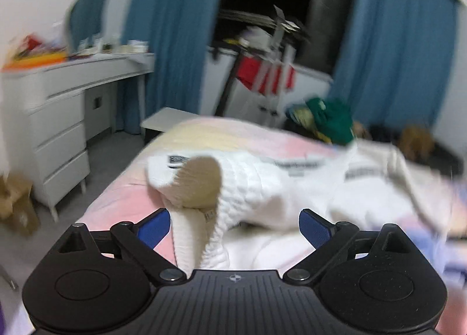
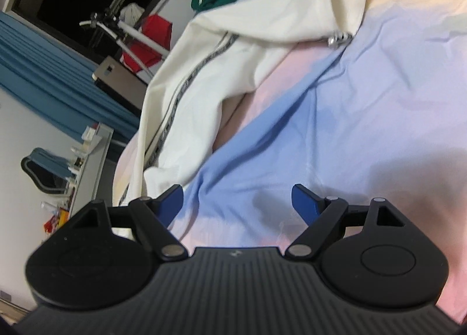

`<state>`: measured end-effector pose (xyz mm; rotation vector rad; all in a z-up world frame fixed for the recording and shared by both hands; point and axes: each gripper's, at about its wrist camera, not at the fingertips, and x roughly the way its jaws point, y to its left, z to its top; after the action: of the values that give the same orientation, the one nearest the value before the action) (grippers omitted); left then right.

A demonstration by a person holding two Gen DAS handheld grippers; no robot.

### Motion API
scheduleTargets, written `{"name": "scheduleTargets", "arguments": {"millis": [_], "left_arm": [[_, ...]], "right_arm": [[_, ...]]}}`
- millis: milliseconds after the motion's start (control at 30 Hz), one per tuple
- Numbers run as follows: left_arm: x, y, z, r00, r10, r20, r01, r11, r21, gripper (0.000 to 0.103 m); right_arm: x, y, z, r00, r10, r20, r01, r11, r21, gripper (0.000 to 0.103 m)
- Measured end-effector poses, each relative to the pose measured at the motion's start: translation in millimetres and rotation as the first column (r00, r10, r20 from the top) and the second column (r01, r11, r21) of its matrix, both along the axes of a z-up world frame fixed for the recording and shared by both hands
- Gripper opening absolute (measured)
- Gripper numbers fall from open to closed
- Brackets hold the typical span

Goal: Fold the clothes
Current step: 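Grasp the ribbed cuff with the left gripper and lift it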

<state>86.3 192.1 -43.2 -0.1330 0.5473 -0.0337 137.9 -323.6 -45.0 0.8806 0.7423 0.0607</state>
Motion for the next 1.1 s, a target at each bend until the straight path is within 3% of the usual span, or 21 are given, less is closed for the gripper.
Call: {"name": "scheduleTargets", "arguments": {"millis": [167,233,267,333,433,567,633,667,733,800,833,867,900,933,967,1000,1033,1100], "left_arm": [[24,-8,-20,0.997,-0.064,-0.051,0.065,0.998,0.009,0.071],[37,-2,-32,0.996,-0.035,-0.080,0.034,0.999,-0.015,0.048],[39,1,-34,0.996,-0.030,-0.085,0.028,0.999,-0.030,0.042],[35,7,-34,0.998,-0.025,-0.062,0.022,0.998,-0.051,0.017],[18,16,-26,0.998,-0.056,0.005,0.056,0.996,-0.067,0.011],[-10,13,-16,0.969,-0.235,0.072,0.235,0.972,0.009,0.010],[-17,4,-24,0.924,-0.382,-0.018,0.382,0.922,0.065,0.010],[-20,-1,-29,0.889,-0.452,-0.074,0.457,0.885,0.087,0.010],[-26,-12,-39,0.796,-0.574,-0.189,0.599,0.792,0.117,0.012],[-26,-23,-59,0.722,-0.612,-0.323,0.680,0.714,0.167,0.016],[-25,-23,-64,0.705,-0.617,-0.351,0.695,0.699,0.168,0.016],[-25,-21,-67,0.694,-0.621,-0.363,0.704,0.692,0.162,0.018],[-23,-16,-65,0.689,-0.629,-0.360,0.703,0.701,0.122,0.026],[-21,-9,-61,0.686,-0.637,-0.352,0.697,0.714,0.068,0.044],[-19,-2,-57,0.684,-0.644,-0.342,0.689,0.724,0.015,0.054],[-22,4,-53,0.686,-0.653,-0.322,0.684,0.729,-0.020,0.078],[-27,9,-49,0.689,-0.661,-0.298,0.681,0.731,-0.047,0.091],[-34,23,-42,0.694,-0.675,-0.250,0.676,0.731,-0.093,0.092]], "right_arm": [[9,8,-5,0.999,0.029,-0.015,-0.029,1.000,-0.008,0.083],[12,12,-6,0.999,0.040,-0.018,-0.041,0.999,-0.019,0.083],[13,14,-6,0.999,0.047,-0.019,-0.048,0.998,-0.029,0.083],[15,18,-6,0.998,0.061,-0.019,-0.062,0.997,-0.053,0.083],[18,26,-6,0.996,0.084,-0.017,-0.086,0.989,-0.116,0.083],[18,35,-5,0.993,0.116,-0.015,-0.117,0.977,-0.176,0.083],[18,38,-7,0.990,0.140,-0.016,-0.140,0.972,-0.190,0.083],[18,40,-7,0.988,0.152,-0.017,-0.153,0.968,-0.197,0.083],[19,44,-10,0.984,0.175,-0.025,-0.176,0.960,-0.217,0.083],[20,49,-13,0.981,0.191,-0.035,-0.194,0.953,-0.234,0.083],[21,52,-14,0.980,0.198,-0.038,-0.201,0.950,-0.240,0.083],[22,54,-15,0.978,0.205,-0.038,-0.207,0.946,-0.247,0.083],[22,57,-15,0.977,0.213,-0.035,-0.214,0.942,-0.257,0.083],[21,60,-15,0.974,0.222,-0.031,-0.222,0.936,-0.273,0.083],[21,63,-15,0.972,0.232,-0.028,-0.230,0.929,-0.290,0.083],[20,65,-14,0.971,0.240,-0.027,-0.236,0.924,-0.300,0.083],[20,66,-14,0.969,0.245,-0.030,-0.242,0.922,-0.303,0.083],[20,68,-15,0.966,0.257,-0.039,-0.257,0.922,-0.289,0.083]]}}
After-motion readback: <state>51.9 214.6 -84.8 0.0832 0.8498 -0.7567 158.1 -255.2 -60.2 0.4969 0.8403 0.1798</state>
